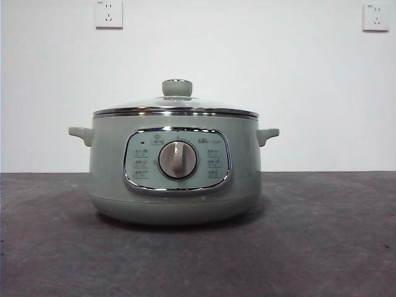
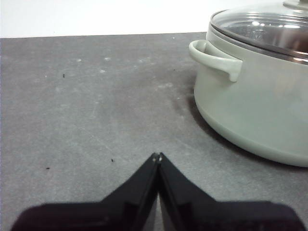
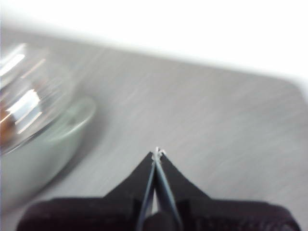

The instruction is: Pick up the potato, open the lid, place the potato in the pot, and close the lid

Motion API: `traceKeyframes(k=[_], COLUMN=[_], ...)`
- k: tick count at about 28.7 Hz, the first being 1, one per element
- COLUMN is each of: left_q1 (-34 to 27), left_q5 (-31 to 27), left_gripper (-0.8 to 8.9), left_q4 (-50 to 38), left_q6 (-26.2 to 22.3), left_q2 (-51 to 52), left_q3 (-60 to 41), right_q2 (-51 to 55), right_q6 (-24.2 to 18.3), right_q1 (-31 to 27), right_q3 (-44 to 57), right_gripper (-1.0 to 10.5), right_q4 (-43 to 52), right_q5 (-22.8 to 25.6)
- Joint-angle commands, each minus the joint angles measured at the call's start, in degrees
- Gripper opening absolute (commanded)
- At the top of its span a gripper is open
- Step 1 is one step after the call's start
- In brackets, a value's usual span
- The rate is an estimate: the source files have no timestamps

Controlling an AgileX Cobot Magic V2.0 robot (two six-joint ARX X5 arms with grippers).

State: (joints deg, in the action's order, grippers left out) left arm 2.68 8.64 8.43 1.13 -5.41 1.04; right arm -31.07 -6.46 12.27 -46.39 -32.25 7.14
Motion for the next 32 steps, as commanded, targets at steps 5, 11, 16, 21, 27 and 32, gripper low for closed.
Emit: traceKeyframes(k=[5, 11, 16, 21, 27, 32], left_q1=[-0.2, -0.2, -0.2, -0.2, -0.2, -0.2], left_q5=[0.3, 0.3, 0.3, 0.3, 0.3, 0.3], left_gripper=[-0.03, -0.03, -0.03, -0.03, -0.03, -0.03], left_q4=[-0.3, -0.3, -0.3, -0.3, -0.3, -0.3], left_q6=[0.3, 0.3, 0.3, 0.3, 0.3, 0.3], left_q2=[-0.4, -0.4, -0.4, -0.4, -0.4, -0.4], left_q3=[-0.6, -0.6, -0.6, -0.6, -0.6, -0.6], right_q2=[20.5, 26.9, 29.4, 30.6, 30.6, 30.6], right_q6=[0.2, 0.3, 0.2, 0.3, 0.3, 0.3], right_q1=[-13.1, -14.6, -14.5, -14.5, -14.5, -14.5], right_q3=[33.2, 42.3, 45.0, 45.5, 45.5, 45.5], right_gripper=[-0.2, -0.2, -0.2, -0.2, -0.2, -0.2], right_q4=[22.6, 19.7, 20.9, 22.1, 22.1, 22.0], right_q5=[-9.2, -9.1, -9.1, -9.3, -8.8, -8.8])
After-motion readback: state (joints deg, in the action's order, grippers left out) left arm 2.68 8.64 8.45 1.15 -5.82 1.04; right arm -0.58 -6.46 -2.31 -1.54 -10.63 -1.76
